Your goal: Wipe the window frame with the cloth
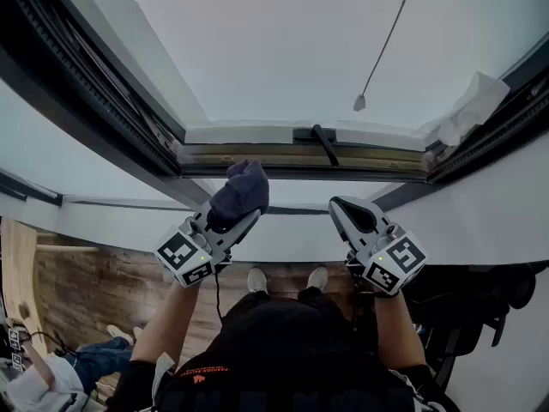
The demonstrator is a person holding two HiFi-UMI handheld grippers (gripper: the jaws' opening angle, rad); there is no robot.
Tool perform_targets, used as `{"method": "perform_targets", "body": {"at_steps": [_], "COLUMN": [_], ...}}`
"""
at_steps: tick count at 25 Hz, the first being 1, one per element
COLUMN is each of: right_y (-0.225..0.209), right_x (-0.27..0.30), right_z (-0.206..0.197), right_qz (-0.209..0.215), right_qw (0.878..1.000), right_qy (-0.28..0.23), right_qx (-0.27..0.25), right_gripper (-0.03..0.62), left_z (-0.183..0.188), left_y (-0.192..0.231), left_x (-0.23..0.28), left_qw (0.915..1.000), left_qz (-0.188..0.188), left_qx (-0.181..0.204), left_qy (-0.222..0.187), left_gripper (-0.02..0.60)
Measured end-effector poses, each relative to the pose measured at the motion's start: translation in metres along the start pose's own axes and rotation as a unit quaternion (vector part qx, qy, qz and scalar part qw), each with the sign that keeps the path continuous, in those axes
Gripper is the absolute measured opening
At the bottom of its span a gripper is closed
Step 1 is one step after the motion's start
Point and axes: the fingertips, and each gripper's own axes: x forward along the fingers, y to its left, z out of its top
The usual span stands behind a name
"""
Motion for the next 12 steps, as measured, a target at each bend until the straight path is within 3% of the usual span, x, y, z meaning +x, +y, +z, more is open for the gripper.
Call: {"method": "perform_targets", "body": {"at_steps": [12], "right_y": [0.0029], "right_x": [0.0071], "right_z": [-0.0003], "right_qz": [0.01], "right_qw": [1.0], "right_qy": [0.002], "right_qx": [-0.002], "right_gripper": [0.003], "left_z": [0.0035], "left_y": [0.0066], "left_x": [0.0006], "left_qw": [1.0], "left_qz": [0.003], "left_qx": [0.006], "left_qy": [-0.007], "left_gripper": [0.1]}}
